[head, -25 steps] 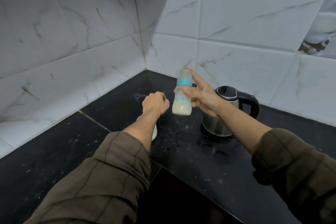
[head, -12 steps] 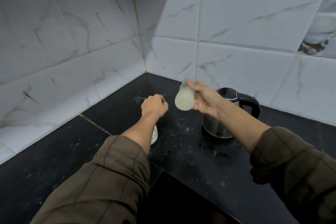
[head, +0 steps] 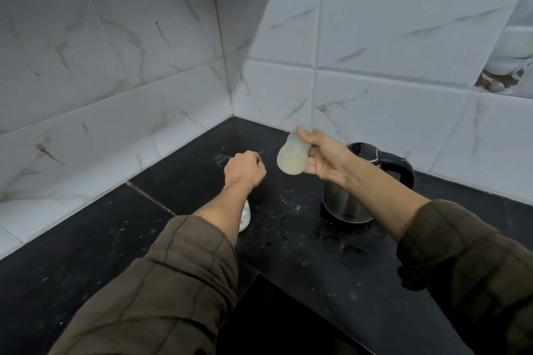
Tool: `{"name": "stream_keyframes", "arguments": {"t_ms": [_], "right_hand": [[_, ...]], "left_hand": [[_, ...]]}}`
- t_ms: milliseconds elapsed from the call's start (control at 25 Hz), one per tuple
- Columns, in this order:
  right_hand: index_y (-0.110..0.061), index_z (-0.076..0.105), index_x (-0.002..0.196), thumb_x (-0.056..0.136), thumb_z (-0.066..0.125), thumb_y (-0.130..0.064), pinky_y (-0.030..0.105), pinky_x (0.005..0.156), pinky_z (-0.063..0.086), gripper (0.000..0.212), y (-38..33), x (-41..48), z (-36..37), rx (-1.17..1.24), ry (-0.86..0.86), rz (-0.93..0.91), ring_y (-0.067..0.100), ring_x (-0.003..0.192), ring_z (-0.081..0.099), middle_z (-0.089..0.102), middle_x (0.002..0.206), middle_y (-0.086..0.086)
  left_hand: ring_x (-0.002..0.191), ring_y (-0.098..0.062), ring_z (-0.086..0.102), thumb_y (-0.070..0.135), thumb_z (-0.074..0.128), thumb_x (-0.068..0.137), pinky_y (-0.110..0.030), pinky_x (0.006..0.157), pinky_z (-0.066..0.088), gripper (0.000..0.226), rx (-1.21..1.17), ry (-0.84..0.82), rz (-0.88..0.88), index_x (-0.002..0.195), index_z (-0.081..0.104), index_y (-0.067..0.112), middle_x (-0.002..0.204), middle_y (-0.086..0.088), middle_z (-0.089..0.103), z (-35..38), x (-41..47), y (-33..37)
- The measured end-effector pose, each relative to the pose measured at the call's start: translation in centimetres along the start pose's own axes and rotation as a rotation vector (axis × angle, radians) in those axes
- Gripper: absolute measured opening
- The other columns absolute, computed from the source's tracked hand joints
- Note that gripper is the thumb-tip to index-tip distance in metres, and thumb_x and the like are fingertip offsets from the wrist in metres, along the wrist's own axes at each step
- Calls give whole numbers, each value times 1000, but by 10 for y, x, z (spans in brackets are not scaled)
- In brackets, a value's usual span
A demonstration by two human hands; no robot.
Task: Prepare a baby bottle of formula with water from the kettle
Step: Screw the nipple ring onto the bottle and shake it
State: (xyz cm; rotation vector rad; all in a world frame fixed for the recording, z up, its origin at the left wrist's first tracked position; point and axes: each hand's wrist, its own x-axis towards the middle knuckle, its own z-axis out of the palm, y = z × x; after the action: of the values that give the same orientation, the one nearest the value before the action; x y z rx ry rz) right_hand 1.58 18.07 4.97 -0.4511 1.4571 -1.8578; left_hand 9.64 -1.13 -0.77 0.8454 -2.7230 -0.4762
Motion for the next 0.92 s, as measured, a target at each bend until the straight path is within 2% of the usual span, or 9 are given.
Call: {"name": "stream_keyframes", "arguments": {"t_ms": [80,160,320,400,520,640,720,880,920], "right_hand": [[-17,57,134,95,72,-31,41,71,66,44,1,-3,-2,-134,-141,32,30,99,75,73,117,13],[-19,56,138,95,73,-29,41,69,66,47,-1,-2,-2,-156,-174,20,32,101,75,73,119,14],[-17,59,124,97,71,-32,40,69,66,33,-7,3,4,23,78,-17,24,87,79,74,112,11],[-17,59,129,96,72,-31,42,74,66,38,-6,1,2,-76,-34,33,28,97,77,73,117,14],[-23,50,146,90,77,-27,47,80,65,63,-7,-2,0,-208,-248,25,36,112,71,69,129,19],[-27,40,155,88,78,-24,46,81,64,77,-22,-4,7,39,-48,-222,31,108,73,65,139,16],[-34,34,158,92,75,-20,47,84,63,79,-29,-3,10,129,82,-368,27,104,73,68,131,9],[-43,34,156,88,79,-19,53,91,57,85,-23,-12,12,-255,-156,-325,39,117,68,69,129,21],[-43,34,156,86,81,-20,53,92,56,87,-20,-13,12,-277,-178,-321,40,119,67,70,128,21]], "left_hand": [[95,-27,69,24,52,99,-39,81,57,27,6,0,4,112,75,21,103,-4,76,-1,1,0],[93,-26,68,24,53,100,-38,81,56,26,12,-3,3,113,75,20,103,-4,76,-2,2,-1],[98,-31,69,25,52,98,-39,83,58,28,12,6,0,114,75,21,104,-5,76,-5,2,-2],[98,-30,69,25,52,99,-39,82,57,28,8,1,2,114,75,21,104,-5,76,-5,3,0],[96,-28,69,26,53,99,-39,82,58,27,25,5,8,114,75,21,103,-4,76,-6,2,3],[97,-29,69,25,52,98,-39,83,58,28,24,-4,13,113,75,22,102,-4,76,-5,4,0],[95,-29,70,24,52,97,-39,82,58,28,33,-8,18,113,75,22,100,-3,76,-5,2,-1],[96,-27,70,26,53,100,-38,82,56,26,58,-19,28,116,73,22,102,-4,76,-4,2,0],[97,-27,69,27,54,101,-38,81,55,25,65,-18,32,117,73,22,103,-4,75,-5,1,1]]}}
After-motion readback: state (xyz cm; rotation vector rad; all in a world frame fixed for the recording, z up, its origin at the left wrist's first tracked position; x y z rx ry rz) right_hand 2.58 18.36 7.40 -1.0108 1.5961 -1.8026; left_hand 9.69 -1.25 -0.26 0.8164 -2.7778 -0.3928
